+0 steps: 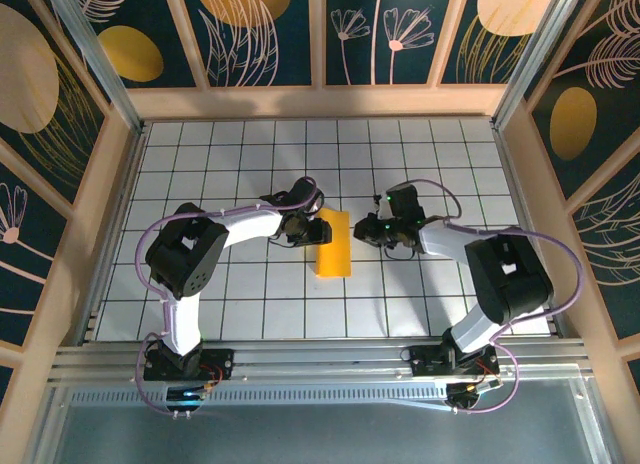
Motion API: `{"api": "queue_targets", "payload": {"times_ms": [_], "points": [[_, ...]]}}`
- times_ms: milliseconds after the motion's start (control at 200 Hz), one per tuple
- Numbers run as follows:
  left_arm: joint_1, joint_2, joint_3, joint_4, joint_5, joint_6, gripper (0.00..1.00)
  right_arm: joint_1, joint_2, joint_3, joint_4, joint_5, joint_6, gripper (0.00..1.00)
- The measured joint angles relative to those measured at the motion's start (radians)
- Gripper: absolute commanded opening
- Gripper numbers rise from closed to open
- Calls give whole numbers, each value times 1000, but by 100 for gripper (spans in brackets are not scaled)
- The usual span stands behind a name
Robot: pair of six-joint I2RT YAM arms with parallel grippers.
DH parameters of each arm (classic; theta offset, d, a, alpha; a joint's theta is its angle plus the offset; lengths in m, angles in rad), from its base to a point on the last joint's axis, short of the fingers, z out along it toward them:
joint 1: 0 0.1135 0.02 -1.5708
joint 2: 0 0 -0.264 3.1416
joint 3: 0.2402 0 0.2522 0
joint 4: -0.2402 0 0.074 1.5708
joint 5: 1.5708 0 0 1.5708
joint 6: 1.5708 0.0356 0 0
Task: Fold a paper plane with a square sheet of paper (fold left side to right side)
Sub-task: Hold the square sheet of paper at the center of the table.
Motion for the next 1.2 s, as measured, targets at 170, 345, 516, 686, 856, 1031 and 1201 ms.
{"api": "queue_targets", "payload": {"times_ms": [170, 345, 516, 686, 856, 1031, 1201], "points": [[0, 0, 0, 0, 0, 0, 47, 43, 71, 18, 51, -34, 27, 0], [0, 0, 0, 0, 0, 0, 47, 66, 133, 42, 67, -45, 31, 0], [0, 0, 0, 0, 0, 0, 47, 71, 172, 46, 66, -46, 31, 0], [0, 0, 0, 0, -2, 0, 46, 72, 182, 51, 52, -42, 27, 0], [-4, -5, 0, 0, -13, 0, 50, 73, 188, 61, 35, -39, 20, 0], [-12, -37, -34, 39, -27, -3, 57, 73, 191, 67, 27, -38, 15, 0], [-6, -111, -69, 60, -69, -1, 43, 73, 193, 71, 22, -38, 0, 0]]}}
